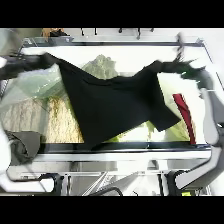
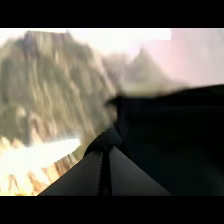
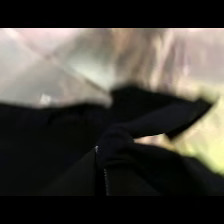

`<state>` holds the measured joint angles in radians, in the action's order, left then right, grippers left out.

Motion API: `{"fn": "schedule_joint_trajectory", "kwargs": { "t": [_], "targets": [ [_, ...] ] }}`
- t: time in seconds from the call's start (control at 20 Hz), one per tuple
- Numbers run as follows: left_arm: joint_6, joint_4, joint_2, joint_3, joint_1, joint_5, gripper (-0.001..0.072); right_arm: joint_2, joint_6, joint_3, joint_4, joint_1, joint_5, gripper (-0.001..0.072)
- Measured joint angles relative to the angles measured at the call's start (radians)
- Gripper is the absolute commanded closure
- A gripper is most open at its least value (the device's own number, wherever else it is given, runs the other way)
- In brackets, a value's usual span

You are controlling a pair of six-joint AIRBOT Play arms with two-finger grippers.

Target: Fold the shirts.

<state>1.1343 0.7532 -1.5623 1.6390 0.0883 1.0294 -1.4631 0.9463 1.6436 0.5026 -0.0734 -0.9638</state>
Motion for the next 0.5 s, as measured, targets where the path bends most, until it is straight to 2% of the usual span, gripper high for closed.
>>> {"fn": "schedule_joint_trajectory", "kwargs": {
  "t": [0.05,0.1,0.15,0.2,0.25,0.5],
  "targets": [
    [0.01,0.025,-0.098,0.041,-0.021,0.015,0.0691,-0.064,0.001,-0.007,-0.014,0.011,0.013,0.0368],
    [0.021,0.042,-0.181,0.085,-0.033,0.039,0.0689,-0.113,-0.006,-0.012,-0.025,0.018,0.021,0.0264],
    [0.044,0.052,-0.258,0.135,-0.04,0.067,0.0673,-0.153,-0.022,-0.015,-0.037,0.021,0.024,0.0267],
    [0.074,0.06,-0.322,0.183,-0.041,0.098,0.0272,-0.176,-0.035,-0.016,-0.051,0.019,0.028,0.0267],
    [0.103,0.068,-0.368,0.226,-0.038,0.126,0.0031,-0.19,-0.048,-0.012,-0.059,0.011,0.027,0.0267],
    [0.247,0.079,-0.436,0.368,0.019,0.317,0.0035,-0.169,-0.073,0.031,-0.027,-0.123,-0.042,0.0266]
  ]
}}
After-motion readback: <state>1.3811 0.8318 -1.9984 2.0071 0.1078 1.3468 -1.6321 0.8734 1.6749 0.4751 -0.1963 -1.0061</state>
